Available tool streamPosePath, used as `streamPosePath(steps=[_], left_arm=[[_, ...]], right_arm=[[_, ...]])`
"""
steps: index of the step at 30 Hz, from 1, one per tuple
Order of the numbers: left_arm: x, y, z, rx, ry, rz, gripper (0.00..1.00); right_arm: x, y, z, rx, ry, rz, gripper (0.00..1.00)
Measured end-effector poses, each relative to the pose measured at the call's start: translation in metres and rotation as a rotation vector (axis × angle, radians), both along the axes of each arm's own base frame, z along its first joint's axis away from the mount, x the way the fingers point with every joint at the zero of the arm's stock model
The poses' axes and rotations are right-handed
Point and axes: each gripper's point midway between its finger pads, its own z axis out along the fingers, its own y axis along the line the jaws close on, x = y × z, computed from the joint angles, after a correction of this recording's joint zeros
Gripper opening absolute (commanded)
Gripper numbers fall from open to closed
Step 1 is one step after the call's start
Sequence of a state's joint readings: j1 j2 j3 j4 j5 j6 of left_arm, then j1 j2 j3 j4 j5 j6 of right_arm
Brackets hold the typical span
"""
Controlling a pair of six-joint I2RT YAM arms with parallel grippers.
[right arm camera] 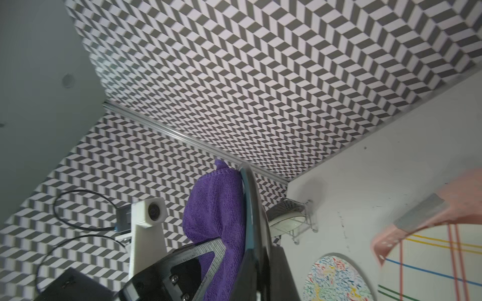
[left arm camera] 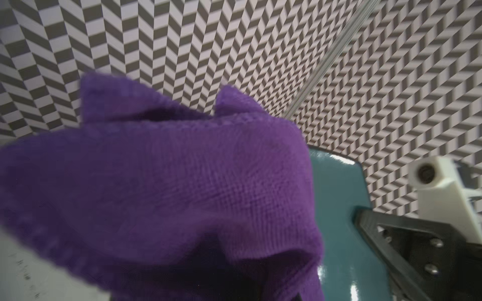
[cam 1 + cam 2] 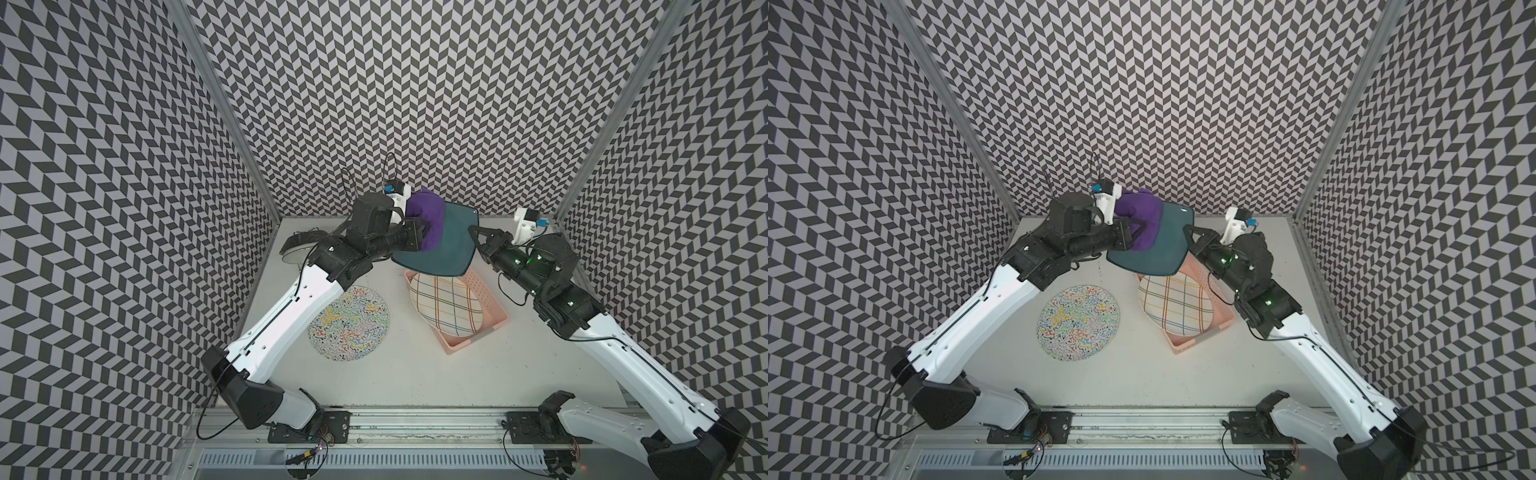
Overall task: Wipe the wet plate dry
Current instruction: Wipe the plate with towel.
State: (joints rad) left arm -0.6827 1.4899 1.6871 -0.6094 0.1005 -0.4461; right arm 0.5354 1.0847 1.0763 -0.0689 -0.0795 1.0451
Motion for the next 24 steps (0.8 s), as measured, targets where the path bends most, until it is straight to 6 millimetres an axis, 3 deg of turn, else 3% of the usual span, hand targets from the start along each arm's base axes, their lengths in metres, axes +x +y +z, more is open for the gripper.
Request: streamPosePath(steps=[2, 6, 11, 16, 20, 22, 24], left_arm=[[-0.004, -0.006, -0.008, 0.062, -0.003, -0.031, 0.0], [-0.026, -0.03, -0.004, 0.105, -0.045, -0.134, 0.0], [-0.057, -0.049, -0.008, 0.08, -0.064, -0.248, 0.0], [-0.074, -0.022, -0.017, 0.077, -0.029, -0.255, 0.0], [-0.054, 0.011, -0.008, 0.047, -0.022, -0.181, 0.0], [-0.052, 0.013, -0.002, 0.026, -0.021, -0.192, 0.0], [-0.062, -0.002, 0.002, 0.011, -0.021, -0.255, 0.0]], right_arm=[[-0.004, 0.006, -0.01, -0.028, 0.018, 0.009, 0.0], [-0.02, 0.022, -0.018, -0.024, 0.028, 0.064, 0.0], [-0.021, 0.014, -0.017, -0.009, 0.032, 0.025, 0.0], [-0.009, -0.007, -0.012, -0.002, 0.018, -0.06, 0.0], [-0.012, -0.012, -0.003, 0.019, -0.003, -0.057, 0.0], [-0.015, -0.008, -0.001, 0.027, -0.007, -0.034, 0.0], [-0.015, -0.007, -0.001, 0.037, -0.004, -0.03, 0.0]])
